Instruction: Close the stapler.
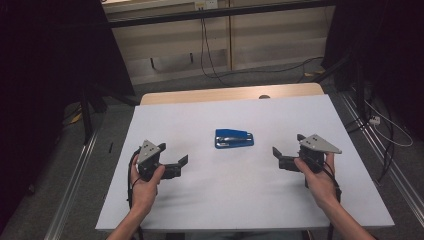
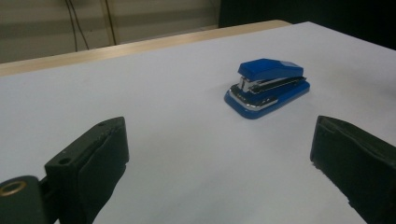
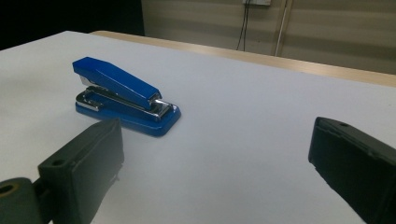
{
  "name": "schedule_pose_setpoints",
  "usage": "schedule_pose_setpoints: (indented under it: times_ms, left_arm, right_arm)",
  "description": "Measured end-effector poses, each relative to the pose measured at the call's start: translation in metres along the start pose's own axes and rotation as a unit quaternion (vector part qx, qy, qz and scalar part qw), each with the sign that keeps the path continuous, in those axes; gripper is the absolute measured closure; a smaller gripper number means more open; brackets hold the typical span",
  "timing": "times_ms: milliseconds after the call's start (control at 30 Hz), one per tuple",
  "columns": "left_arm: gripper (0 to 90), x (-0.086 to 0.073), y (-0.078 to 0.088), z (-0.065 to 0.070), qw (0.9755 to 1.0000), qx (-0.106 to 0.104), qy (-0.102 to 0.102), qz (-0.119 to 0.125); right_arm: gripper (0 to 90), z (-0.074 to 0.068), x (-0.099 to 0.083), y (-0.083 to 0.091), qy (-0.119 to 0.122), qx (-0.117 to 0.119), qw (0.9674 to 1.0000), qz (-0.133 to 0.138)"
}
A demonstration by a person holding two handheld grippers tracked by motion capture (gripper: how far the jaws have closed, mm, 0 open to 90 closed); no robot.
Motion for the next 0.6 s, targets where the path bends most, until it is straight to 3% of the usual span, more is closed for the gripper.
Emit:
schedule_pose_setpoints:
  times_ms: [167,333,600]
  left_arm:
    - [4.3,-0.004,0.014,-0.005,0.9998,0.006,-0.019,0.010]
    - [4.0,-0.010,0.026,-0.008,0.9999,0.006,-0.005,0.012]
    - [4.0,-0.016,0.041,-0.010,0.9995,0.026,-0.009,0.013]
  right_arm:
    - [3.1,0.002,-0.004,0.012,-0.007,-0.015,0.9999,0.005]
    - [2.9,0.004,-0.009,0.023,-0.011,-0.024,0.9997,0.004]
    - [2.8,0.008,-0.016,0.038,-0.010,-0.038,0.9992,0.004]
Point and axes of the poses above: each handheld gripper's, and its own axes: y roughly backward along the jaws, x roughly out of its top, z roughly to its right, the point moved 4 cm from there along -y, roughly forward along the jaws, and after that the axes turned 14 degrees about y, right-handed, at the moved point
